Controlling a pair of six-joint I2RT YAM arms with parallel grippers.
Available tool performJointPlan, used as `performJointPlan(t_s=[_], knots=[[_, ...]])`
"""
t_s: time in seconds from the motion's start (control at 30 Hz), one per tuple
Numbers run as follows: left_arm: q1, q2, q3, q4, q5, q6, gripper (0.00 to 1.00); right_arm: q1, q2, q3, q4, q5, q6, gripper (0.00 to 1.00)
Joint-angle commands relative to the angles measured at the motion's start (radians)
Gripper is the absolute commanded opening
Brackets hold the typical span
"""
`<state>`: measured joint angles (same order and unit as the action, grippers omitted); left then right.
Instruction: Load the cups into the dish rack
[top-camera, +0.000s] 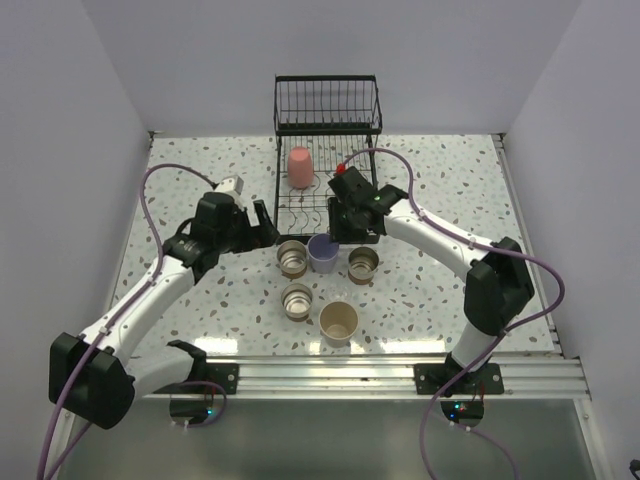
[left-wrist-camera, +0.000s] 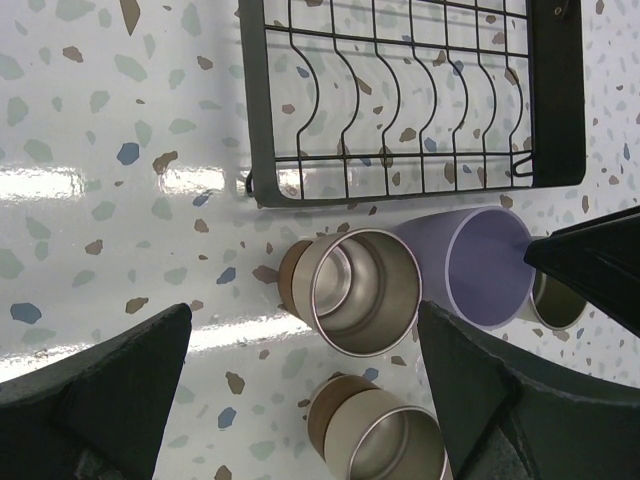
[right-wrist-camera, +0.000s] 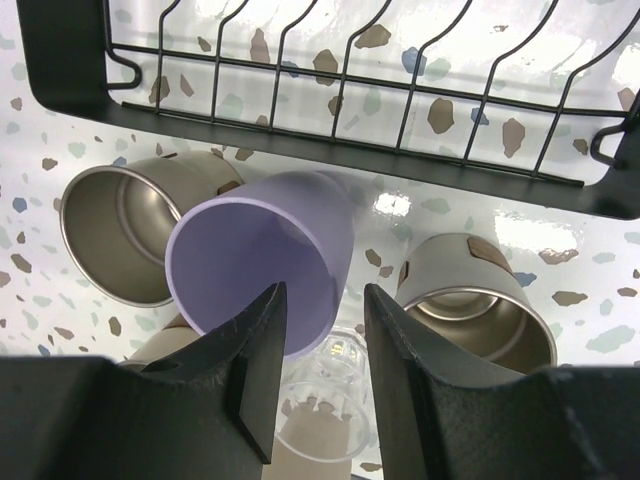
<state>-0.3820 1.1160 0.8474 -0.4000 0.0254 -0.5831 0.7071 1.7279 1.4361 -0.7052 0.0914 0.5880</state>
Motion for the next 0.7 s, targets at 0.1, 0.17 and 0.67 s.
performJointPlan(t_s=[0.1,0.17,0.67], knots=[[-0.001,0.015,0.050,0.049,0.021,0.003,0.97,0.005,-0.036,0.026,-0.005,0.027,-0.022,0.41],[-0.001,0.013,0.048,0.050,0.019,0.002,0.97,0.005,-0.025,0.026,0.001,0.024,-0.025,0.41],[-0.001,-0.024,0.044,0.013,0.005,-0.014,0.97,0.005,0.056,0.009,0.010,0.018,-0.039,0.29]])
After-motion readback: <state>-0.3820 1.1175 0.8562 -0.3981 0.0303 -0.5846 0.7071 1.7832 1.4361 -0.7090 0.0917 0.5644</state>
